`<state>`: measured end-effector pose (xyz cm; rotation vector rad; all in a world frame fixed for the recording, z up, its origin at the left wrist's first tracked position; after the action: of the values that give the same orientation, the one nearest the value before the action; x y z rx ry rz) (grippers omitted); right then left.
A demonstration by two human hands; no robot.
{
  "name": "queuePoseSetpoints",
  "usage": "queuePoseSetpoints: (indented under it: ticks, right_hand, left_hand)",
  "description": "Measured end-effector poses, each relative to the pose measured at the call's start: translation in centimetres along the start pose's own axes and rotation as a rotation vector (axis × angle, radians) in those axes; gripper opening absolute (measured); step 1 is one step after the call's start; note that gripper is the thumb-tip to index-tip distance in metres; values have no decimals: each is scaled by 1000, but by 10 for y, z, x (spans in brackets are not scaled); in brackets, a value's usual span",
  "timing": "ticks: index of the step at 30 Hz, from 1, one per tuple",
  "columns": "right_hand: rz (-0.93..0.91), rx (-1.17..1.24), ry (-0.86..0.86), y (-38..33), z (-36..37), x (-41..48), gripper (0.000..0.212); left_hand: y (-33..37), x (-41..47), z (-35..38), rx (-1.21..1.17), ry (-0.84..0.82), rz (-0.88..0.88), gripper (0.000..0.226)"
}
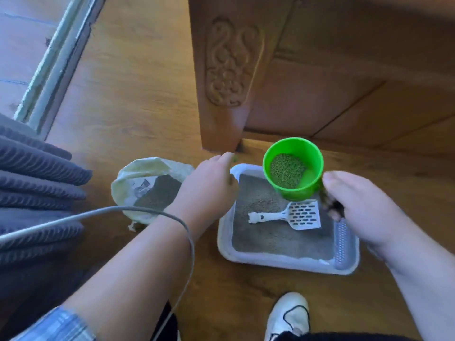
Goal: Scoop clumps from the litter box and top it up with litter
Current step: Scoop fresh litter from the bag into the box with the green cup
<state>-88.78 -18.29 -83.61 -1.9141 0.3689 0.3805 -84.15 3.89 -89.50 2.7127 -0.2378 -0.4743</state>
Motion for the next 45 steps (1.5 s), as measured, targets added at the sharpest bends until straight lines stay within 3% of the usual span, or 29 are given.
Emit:
queuePoseSetpoints:
  ticks: [3, 6, 8, 18, 25, 30, 34, 42, 45]
  right_hand:
    - [73, -148, 43, 17, -33, -14, 50]
    - [143, -262, 38, 35, -45, -20, 39]
    - [164, -387, 34, 46, -42, -25, 45]
    - [227, -706, 128, 80, -33, -25, 41]
    - [104, -799, 200, 69, -23, -7, 40]
    - [107, -874, 134, 68, -7, 5, 41]
    - [192, -917, 86, 71, 1, 13, 42]
    - [187, -1002, -9, 63, 18, 25, 34]
    - [179, -1022, -57, 58, 26, 26, 43]
  left_hand:
    - [20, 3, 30, 111, -159, 58, 49]
    - [31, -1, 61, 205, -302, 91, 50]
    - [37, -2, 78, 233, -381, 113, 53]
    - [27, -14, 104, 287, -554, 91, 51]
    - [25, -13, 88, 254, -517, 104, 49]
    - [29, -18, 87, 271, -547, 106, 46]
    - [26, -19, 82, 253, -509, 98, 45]
    - [18, -20, 76, 238, -416, 136, 50]
    - [15, -21, 74, 239, -431, 111, 52]
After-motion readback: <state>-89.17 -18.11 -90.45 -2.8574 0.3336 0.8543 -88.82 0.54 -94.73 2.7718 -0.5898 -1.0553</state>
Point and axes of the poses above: each hand's wrist, its own x-axis towards the middle knuckle, its own z-axis out of the palm, y = z × x, the point moved 7 cm from there along x, towards the middle knuckle, and after that the axes turned 10 degrees about x, right-handed, at the moved point
